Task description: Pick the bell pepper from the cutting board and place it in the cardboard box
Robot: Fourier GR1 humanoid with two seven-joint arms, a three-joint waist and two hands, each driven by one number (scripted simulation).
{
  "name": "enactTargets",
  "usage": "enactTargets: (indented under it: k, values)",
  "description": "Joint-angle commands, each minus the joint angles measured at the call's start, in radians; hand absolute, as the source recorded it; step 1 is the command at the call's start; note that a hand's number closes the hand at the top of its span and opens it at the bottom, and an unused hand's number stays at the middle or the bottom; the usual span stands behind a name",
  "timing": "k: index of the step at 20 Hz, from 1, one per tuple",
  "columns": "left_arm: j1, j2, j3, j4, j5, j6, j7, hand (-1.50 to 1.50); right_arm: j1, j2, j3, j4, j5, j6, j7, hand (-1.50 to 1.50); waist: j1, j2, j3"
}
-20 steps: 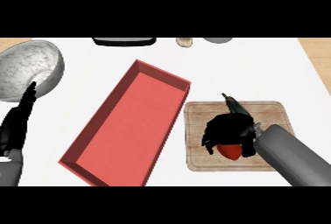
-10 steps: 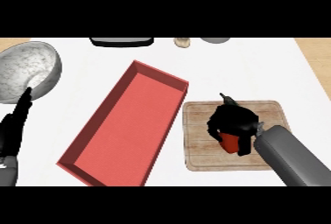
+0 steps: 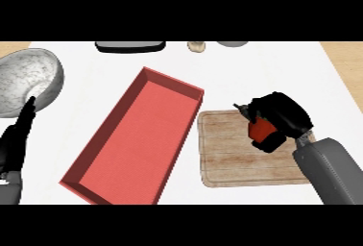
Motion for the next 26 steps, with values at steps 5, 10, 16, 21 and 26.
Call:
enactTargets:
  k: [5,10,16,21,26]
  values:
    - [-0.021,-0.001,0.003,0.000,-0.002,-0.012,0.003,0.00,-0.013,0.031,-0.081,-0.333,-0.059,-0.023,0.074,1.50,0.018,0.004,0.002]
    - [0.004,-0.030,-0.025,-0.061,-0.028,-0.009,0.039,0.00,-0.013,0.071,-0.063,-0.493,-0.100,0.109,0.135,1.50,0.029,0.006,0.002]
    - [-0.001,0.000,0.004,-0.053,-0.025,-0.025,0.024,0.00,-0.155,0.281,-0.009,-0.450,-0.160,0.197,0.315,1.50,0.043,0.008,0.002]
    - [-0.010,-0.016,0.012,-0.018,-0.018,-0.033,-0.006,0.00,-0.311,0.401,-0.018,-0.369,-0.172,0.186,0.457,1.50,0.043,0.009,0.002]
    - [-0.048,-0.028,-0.002,0.062,-0.040,-0.032,-0.043,0.00,-0.449,0.405,0.105,-0.187,-0.321,0.016,0.634,1.50,0.058,0.013,0.001]
